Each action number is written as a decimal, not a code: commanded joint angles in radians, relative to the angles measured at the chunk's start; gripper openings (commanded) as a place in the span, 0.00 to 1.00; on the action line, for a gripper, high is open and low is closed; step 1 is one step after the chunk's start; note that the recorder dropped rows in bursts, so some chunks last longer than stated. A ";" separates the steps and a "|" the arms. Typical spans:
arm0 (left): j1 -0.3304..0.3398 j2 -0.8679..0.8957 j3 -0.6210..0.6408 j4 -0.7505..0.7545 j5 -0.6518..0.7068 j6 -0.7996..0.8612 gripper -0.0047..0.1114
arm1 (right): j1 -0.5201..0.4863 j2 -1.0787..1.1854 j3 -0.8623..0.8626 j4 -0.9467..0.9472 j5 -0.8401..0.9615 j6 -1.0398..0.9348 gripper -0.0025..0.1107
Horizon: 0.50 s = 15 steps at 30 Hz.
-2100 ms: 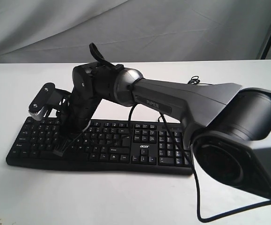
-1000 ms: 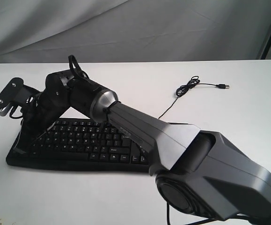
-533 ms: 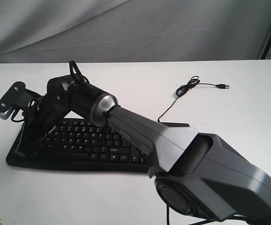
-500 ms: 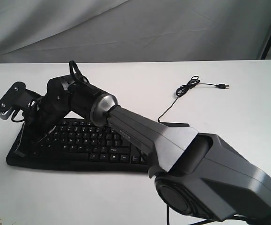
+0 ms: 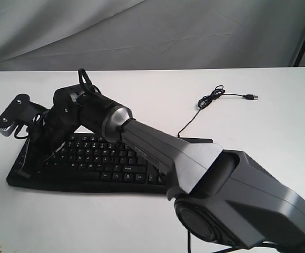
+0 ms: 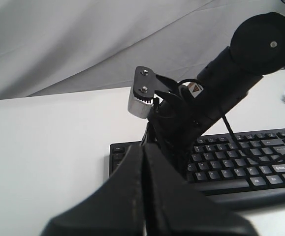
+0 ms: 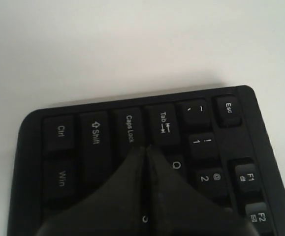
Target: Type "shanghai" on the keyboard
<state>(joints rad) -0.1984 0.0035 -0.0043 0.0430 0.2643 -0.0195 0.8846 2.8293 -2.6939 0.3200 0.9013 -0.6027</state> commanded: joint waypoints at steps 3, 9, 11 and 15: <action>-0.004 -0.003 0.004 0.001 -0.005 -0.003 0.04 | -0.004 0.002 -0.007 -0.003 0.009 0.003 0.02; -0.004 -0.003 0.004 0.001 -0.005 -0.003 0.04 | -0.004 -0.054 -0.007 -0.075 0.058 0.003 0.02; -0.004 -0.003 0.004 0.001 -0.005 -0.003 0.04 | -0.004 -0.074 -0.007 -0.109 0.097 0.003 0.02; -0.004 -0.003 0.004 0.001 -0.005 -0.003 0.04 | -0.004 -0.101 -0.007 -0.162 0.205 0.010 0.02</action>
<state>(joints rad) -0.1984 0.0035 -0.0043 0.0430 0.2643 -0.0195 0.8846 2.7584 -2.6991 0.1985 1.0225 -0.6007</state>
